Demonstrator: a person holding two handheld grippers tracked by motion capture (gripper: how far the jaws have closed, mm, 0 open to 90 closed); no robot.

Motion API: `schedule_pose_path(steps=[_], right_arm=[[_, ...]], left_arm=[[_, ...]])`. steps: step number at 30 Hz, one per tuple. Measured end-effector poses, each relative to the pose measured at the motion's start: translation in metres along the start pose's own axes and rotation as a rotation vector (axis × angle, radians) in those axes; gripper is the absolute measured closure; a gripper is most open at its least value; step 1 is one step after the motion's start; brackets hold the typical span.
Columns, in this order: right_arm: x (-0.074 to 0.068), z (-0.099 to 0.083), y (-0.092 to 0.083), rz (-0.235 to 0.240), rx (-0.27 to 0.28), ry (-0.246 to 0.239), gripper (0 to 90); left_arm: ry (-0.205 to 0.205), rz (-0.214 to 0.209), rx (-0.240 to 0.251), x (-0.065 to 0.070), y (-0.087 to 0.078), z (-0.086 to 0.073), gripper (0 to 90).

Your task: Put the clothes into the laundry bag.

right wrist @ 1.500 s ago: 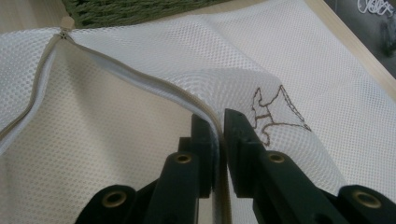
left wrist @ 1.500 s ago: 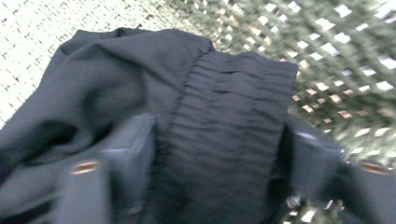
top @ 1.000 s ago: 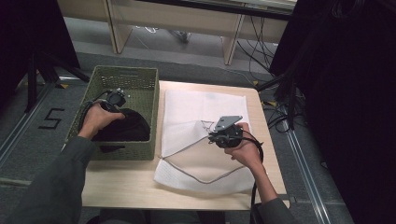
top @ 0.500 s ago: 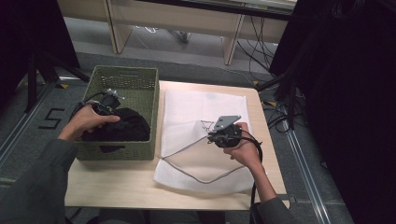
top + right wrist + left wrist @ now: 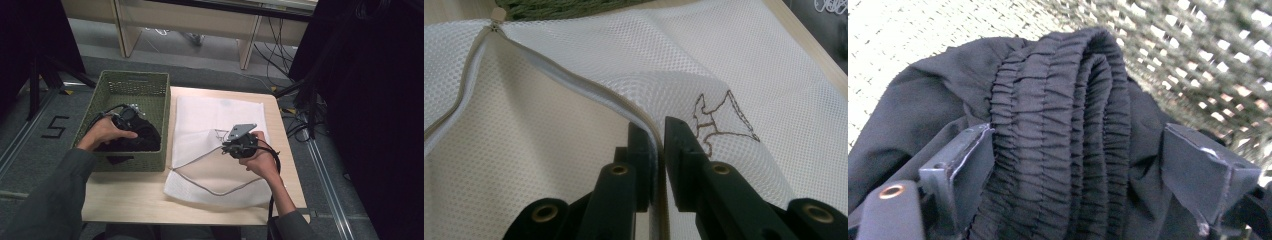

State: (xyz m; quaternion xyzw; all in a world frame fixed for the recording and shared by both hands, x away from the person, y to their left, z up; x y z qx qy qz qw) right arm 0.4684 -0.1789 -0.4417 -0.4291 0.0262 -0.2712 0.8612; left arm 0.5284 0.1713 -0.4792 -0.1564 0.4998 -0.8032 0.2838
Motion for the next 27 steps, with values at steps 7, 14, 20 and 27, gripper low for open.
schedule_pose_path(steps=[7,14,20,27], right_arm=[[-0.001,0.001,0.001,0.003,-0.003,0.008,82.2],[-0.001,0.001,0.000,0.000,0.002,0.000,82.1],[0.000,0.000,0.000,-0.002,0.001,0.001,82.1],[0.000,0.001,0.001,0.008,0.002,0.006,82.1]], left_arm=[[0.090,0.068,-0.085,0.003,0.020,-0.008,0.0],[0.055,0.167,-0.110,-0.005,0.021,-0.008,46.1],[-0.043,0.340,-0.032,-0.019,0.010,0.001,62.2],[-0.139,0.195,-0.012,-0.016,0.006,0.001,40.3]])
Point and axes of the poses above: each handheld gripper's, and its own axes: y roughly forward along the jaws, z roughly out of its top, x roughly to its right, the point moved 5 cm from there along y, roughly forward along the jaws, and after that the axes turned 4 degrees about y, right-handed, at the moved point
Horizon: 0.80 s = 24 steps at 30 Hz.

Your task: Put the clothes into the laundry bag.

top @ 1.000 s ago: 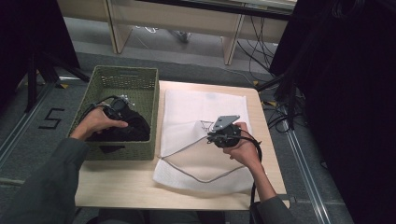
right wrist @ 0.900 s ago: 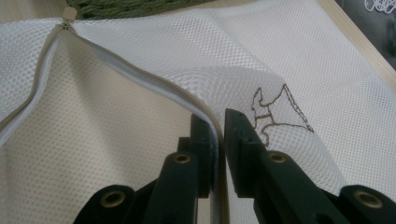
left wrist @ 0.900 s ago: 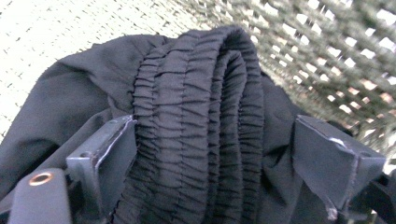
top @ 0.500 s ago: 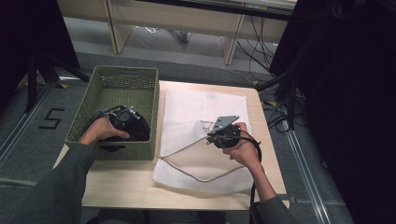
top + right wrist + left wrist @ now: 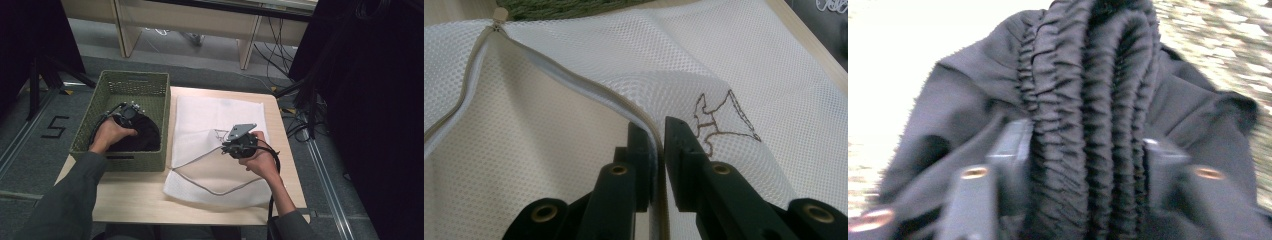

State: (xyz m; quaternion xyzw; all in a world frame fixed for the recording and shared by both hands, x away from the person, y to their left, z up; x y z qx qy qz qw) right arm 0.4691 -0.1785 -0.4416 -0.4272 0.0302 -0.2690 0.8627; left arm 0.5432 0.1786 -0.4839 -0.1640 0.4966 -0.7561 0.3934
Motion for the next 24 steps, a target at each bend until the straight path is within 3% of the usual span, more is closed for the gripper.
schedule_pose_path(steps=[1,2,5,9,10,11,13,15,17,22,24], right_arm=[[-0.001,-0.001,0.000,-0.002,-0.004,0.021,82.1],[-0.001,-0.001,0.000,-0.002,-0.005,0.002,82.2],[-0.003,-0.001,0.000,-0.003,-0.016,0.022,82.2],[-0.003,-0.001,0.000,-0.001,-0.014,0.001,82.3],[-0.004,-0.001,0.000,0.000,-0.020,0.014,82.3],[-0.002,-0.001,0.001,-0.001,-0.014,-0.009,82.3],[-0.002,0.000,0.001,-0.006,-0.015,-0.010,82.3],[-0.004,-0.001,0.001,0.000,-0.023,0.013,82.3],[-0.003,-0.001,0.001,0.005,-0.019,-0.010,82.1],[-0.003,-0.002,0.001,0.005,-0.017,-0.001,82.1],[-0.003,-0.002,0.001,0.006,-0.019,-0.003,82.0]], left_arm=[[0.005,0.004,0.006,-0.001,-0.003,0.000,36.4],[0.013,0.001,0.007,-0.001,-0.005,-0.001,31.1],[0.035,-0.007,-0.027,-0.003,-0.008,-0.006,17.6],[0.081,0.005,-0.036,-0.004,-0.011,-0.011,17.2],[0.069,-0.029,-0.049,-0.003,-0.010,-0.015,16.0],[0.070,-0.045,-0.060,-0.003,-0.008,-0.017,14.8],[0.072,-0.053,-0.068,-0.002,-0.007,-0.018,14.0],[0.093,-0.073,-0.079,-0.001,0.001,-0.019,5.7],[0.117,-0.063,-0.106,0.001,0.008,-0.022,0.0],[0.153,-0.047,-0.125,0.004,0.016,-0.022,0.0],[0.165,-0.022,-0.140,0.003,0.021,-0.024,0.4]])
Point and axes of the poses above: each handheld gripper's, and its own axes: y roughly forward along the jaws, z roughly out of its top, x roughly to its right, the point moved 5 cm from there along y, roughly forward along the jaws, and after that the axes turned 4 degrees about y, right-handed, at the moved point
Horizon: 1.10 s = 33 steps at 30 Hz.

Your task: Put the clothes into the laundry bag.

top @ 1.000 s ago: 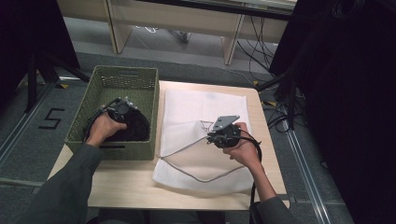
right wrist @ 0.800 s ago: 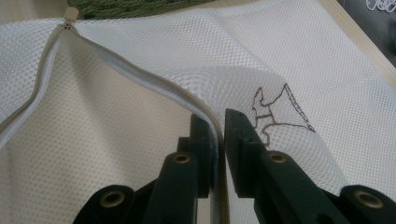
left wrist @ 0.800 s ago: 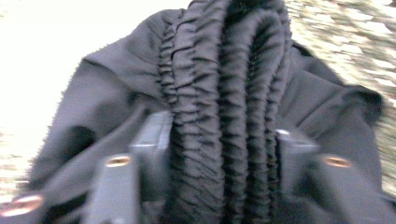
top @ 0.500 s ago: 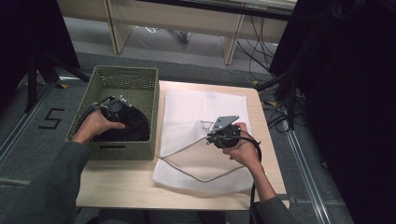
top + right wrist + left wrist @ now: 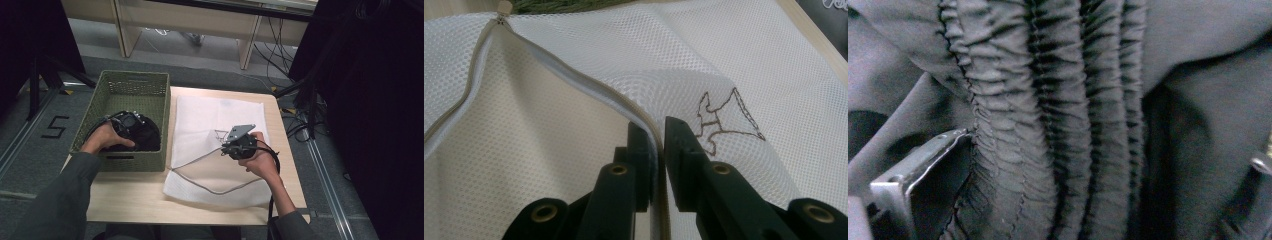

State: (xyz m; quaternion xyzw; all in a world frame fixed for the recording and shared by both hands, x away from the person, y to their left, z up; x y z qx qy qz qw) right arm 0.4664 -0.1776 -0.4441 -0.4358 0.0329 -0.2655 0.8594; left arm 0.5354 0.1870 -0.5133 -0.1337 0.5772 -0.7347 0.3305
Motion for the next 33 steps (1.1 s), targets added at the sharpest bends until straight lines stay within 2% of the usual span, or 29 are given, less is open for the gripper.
schedule_pose_path(steps=[1,3,4,6,9,11,13,15,17,20,24,25,27,32,33], right_arm=[[0.000,0.000,0.000,-0.002,0.001,0.001,82.0],[0.000,0.001,-0.001,-0.003,0.004,0.000,82.0],[-0.001,0.000,-0.001,-0.003,0.004,-0.002,82.0],[-0.001,0.000,-0.002,-0.002,0.004,-0.004,82.1],[-0.001,0.001,-0.001,-0.003,0.006,-0.002,82.2],[-0.001,0.001,-0.002,-0.008,0.003,-0.008,82.2],[0.000,0.001,-0.002,-0.007,0.005,-0.008,82.2],[0.000,0.000,-0.002,-0.003,0.005,0.018,82.2],[0.000,0.000,-0.002,0.002,0.009,0.004,82.3],[0.002,0.000,-0.002,-0.001,0.012,0.009,82.3],[0.001,0.001,-0.003,-0.009,0.011,0.001,82.4],[0.001,0.001,-0.003,-0.010,0.012,0.001,82.5],[0.002,0.001,-0.003,-0.010,0.014,0.001,82.6],[0.002,0.001,-0.004,-0.003,0.020,0.014,85.1],[0.002,0.001,-0.004,-0.006,0.022,0.014,85.6]], left_arm=[[0.019,0.022,-0.015,0.000,0.002,0.000,6.3],[0.006,0.024,-0.019,0.000,0.002,0.000,18.4],[-0.023,0.017,-0.010,-0.002,-0.003,0.002,30.2],[-0.038,0.041,0.009,-0.007,-0.008,0.001,50.5],[-0.029,0.049,0.032,-0.008,-0.009,0.000,57.9],[-0.052,0.057,0.055,-0.010,-0.011,-0.001,63.0],[-0.064,0.070,0.072,-0.012,-0.015,-0.001,66.1],[-0.074,0.079,0.094,-0.014,-0.020,0.000,67.4],[-0.106,0.078,0.144,-0.018,-0.032,0.002,68.3],[-0.150,0.077,0.208,-0.023,-0.049,0.003,68.9],[-0.162,0.080,0.257,-0.024,-0.067,0.001,69.1],[-0.162,0.080,0.257,-0.024,-0.067,0.001,69.2],[-0.182,0.079,0.313,-0.026,-0.085,0.001,69.3],[-0.190,0.072,0.380,-0.024,-0.116,0.002,69.4],[-0.190,0.072,0.380,-0.024,-0.116,0.002,69.4]])
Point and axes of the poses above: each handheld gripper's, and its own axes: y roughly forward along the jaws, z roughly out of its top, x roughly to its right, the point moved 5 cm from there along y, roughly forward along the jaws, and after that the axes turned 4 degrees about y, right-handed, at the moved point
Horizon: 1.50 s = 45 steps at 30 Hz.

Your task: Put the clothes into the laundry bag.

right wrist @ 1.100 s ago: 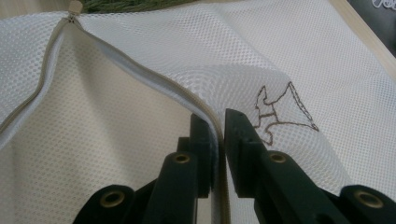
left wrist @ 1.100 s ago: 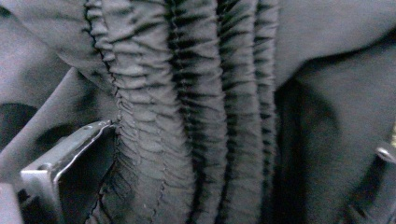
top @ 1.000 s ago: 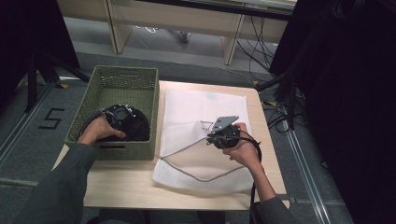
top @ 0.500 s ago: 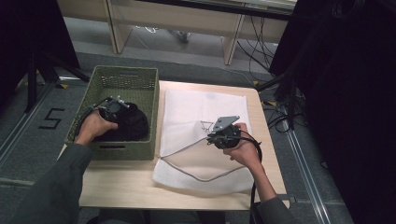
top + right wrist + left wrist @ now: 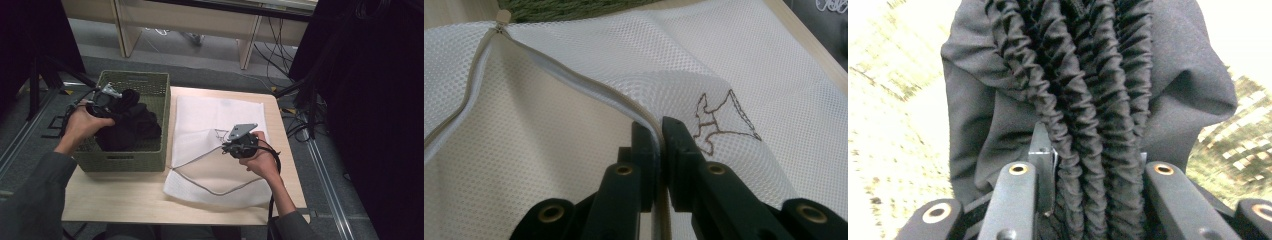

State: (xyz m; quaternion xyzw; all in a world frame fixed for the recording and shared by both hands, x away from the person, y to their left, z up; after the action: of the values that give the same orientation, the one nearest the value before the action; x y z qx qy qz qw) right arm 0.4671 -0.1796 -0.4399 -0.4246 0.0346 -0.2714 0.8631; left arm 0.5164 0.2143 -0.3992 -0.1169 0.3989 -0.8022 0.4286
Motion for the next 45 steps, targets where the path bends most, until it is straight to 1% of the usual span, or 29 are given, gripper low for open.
schedule_pose_path(steps=[1,3,5,6,9,11,12,14,16,17,18,22,23,24,25,26,27,28,29,30,31,34,36,39,40,41,43,44,45], right_arm=[[0.000,0.000,0.000,0.001,0.000,0.002,86.2],[0.001,0.000,-0.001,-0.007,0.007,0.005,86.7],[0.001,0.001,-0.003,-0.007,0.011,0.011,86.7],[0.001,0.002,-0.003,-0.010,0.015,0.005,86.7],[0.001,0.005,-0.005,-0.019,0.020,0.005,86.8],[0.001,0.007,-0.005,-0.017,0.023,0.005,86.7],[0.002,0.009,-0.005,-0.023,0.027,-0.001,86.7],[0.001,0.010,-0.006,-0.018,0.027,0.005,86.7],[0.002,0.010,-0.007,-0.021,0.029,0.010,86.7],[0.001,0.009,-0.008,-0.025,0.026,0.042,86.7],[0.004,0.010,-0.007,-0.020,0.035,0.013,86.7],[0.005,0.009,-0.008,-0.020,0.035,0.017,86.7],[0.004,0.009,-0.008,-0.022,0.034,0.026,86.7],[0.004,0.009,-0.008,-0.022,0.034,0.026,86.7],[0.005,0.009,-0.008,-0.021,0.034,0.015,86.7],[0.005,0.009,-0.007,-0.019,0.034,0.013,86.7],[0.005,0.010,-0.007,-0.019,0.036,0.016,86.7],[0.005,0.010,-0.007,-0.020,0.033,0.019,86.6],[0.004,0.010,-0.006,-0.017,0.034,0.012,86.7],[0.004,0.010,-0.006,-0.017,0.034,0.012,86.7],[0.004,0.010,-0.006,-0.017,0.032,0.009,86.7],[0.005,0.010,-0.006,-0.017,0.032,0.022,86.7],[0.005,0.010,-0.006,-0.018,0.032,0.020,86.7],[0.005,0.010,-0.007,-0.019,0.034,0.030,86.7],[0.005,0.010,-0.007,-0.019,0.034,0.030,86.7],[0.006,0.010,-0.007,-0.019,0.034,0.020,86.7],[0.006,0.010,-0.007,-0.016,0.038,0.019,86.7],[0.006,0.010,-0.008,-0.019,0.036,0.033,86.8],[0.007,0.010,-0.008,-0.017,0.041,0.030,86.7]], left_arm=[[-0.005,-0.005,0.030,0.001,-0.013,0.005,69.4],[0.002,-0.011,0.063,0.004,-0.026,0.010,69.4],[0.007,-0.024,0.088,0.007,-0.040,0.013,69.4],[0.011,-0.035,0.102,0.010,-0.047,0.014,69.4],[0.028,-0.049,0.123,0.019,-0.063,0.019,69.4],[0.022,-0.081,0.152,0.027,-0.076,0.025,69.4],[0.026,-0.090,0.157,0.029,-0.080,0.026,69.4],[0.045,-0.106,0.181,0.037,-0.094,0.031,69.5],[0.045,-0.135,0.201,0.042,-0.105,0.035,69.5],[0.042,-0.142,0.219,0.044,-0.111,0.037,69.5],[0.049,-0.165,0.226,0.048,-0.118,0.039,69.4],[0.062,-0.206,0.259,0.063,-0.133,0.040,69.4],[0.067,-0.228,0.273,0.069,-0.138,0.041,69.5],[0.067,-0.228,0.273,0.069,-0.138,0.041,69.5],[0.067,-0.252,0.289,0.074,-0.142,0.041,69.5],[0.062,-0.303,0.321,0.084,-0.149,0.044,69.5],[0.076,-0.333,0.331,0.092,-0.153,0.046,69.5],[0.085,-0.340,0.335,0.097,-0.155,0.047,69.5],[0.105,-0.349,0.332,0.103,-0.157,0.049,69.5],[0.105,-0.349,0.332,0.103,-0.157,0.049,69.5],[0.138,-0.372,0.332,0.119,-0.160,0.052,69.4],[0.193,-0.429,0.329,0.146,-0.161,0.054,69.4],[0.227,-0.477,0.323,0.164,-0.158,0.055,69.4],[0.251,-0.530,0.320,0.182,-0.150,0.056,69.3],[0.262,-0.551,0.317,0.189,-0.145,0.056,69.3],[0.262,-0.566,0.316,0.194,-0.141,0.055,69.3],[0.277,-0.602,0.304,0.207,-0.128,0.054,69.3],[0.289,-0.619,0.285,0.214,-0.120,0.052,69.3],[0.295,-0.633,0.266,0.221,-0.110,0.050,69.2]])
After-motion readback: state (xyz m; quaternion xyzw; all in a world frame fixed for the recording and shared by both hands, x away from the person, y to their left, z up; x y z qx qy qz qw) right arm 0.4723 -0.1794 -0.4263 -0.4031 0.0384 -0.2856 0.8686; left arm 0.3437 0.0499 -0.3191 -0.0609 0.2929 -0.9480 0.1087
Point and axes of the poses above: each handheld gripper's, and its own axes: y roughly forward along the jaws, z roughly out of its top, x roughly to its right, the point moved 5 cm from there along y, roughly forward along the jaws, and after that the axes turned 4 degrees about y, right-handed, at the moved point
